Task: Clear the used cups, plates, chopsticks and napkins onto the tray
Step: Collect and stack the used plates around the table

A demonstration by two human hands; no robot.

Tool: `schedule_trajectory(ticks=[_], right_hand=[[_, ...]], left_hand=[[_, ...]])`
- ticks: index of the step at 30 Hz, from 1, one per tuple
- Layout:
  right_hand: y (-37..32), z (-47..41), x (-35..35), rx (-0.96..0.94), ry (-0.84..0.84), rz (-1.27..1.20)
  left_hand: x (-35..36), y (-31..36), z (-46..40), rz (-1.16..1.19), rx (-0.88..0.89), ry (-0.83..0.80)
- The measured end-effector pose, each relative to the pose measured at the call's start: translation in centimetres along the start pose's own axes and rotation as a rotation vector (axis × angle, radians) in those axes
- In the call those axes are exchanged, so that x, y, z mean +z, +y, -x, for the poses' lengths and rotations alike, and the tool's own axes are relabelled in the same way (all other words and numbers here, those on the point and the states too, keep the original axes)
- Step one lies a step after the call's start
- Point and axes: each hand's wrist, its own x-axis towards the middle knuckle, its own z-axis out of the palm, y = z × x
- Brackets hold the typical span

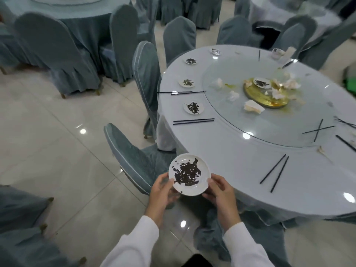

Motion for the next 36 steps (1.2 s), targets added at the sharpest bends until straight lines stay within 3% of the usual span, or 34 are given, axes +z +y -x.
schedule_trajectory(ticks=[11,25,36], right_hand=[[-0.2,-3.5,16.4,-0.048,-0.067,-0.048],[-3.3,-16.4,35.3,-0.087,-0.055,-0.036],[-5.2,-22.5,42.8,-0.044,0.000,-0.091]], left_hand=[[-11.7,10.2,-5.4,-0.101,0.079,0.012],[-20.7,24.0,-20.1,-0.161,0.090,-0.025],[-21.3,31.8,-32.0,-0.213,0.088,-0.057]])
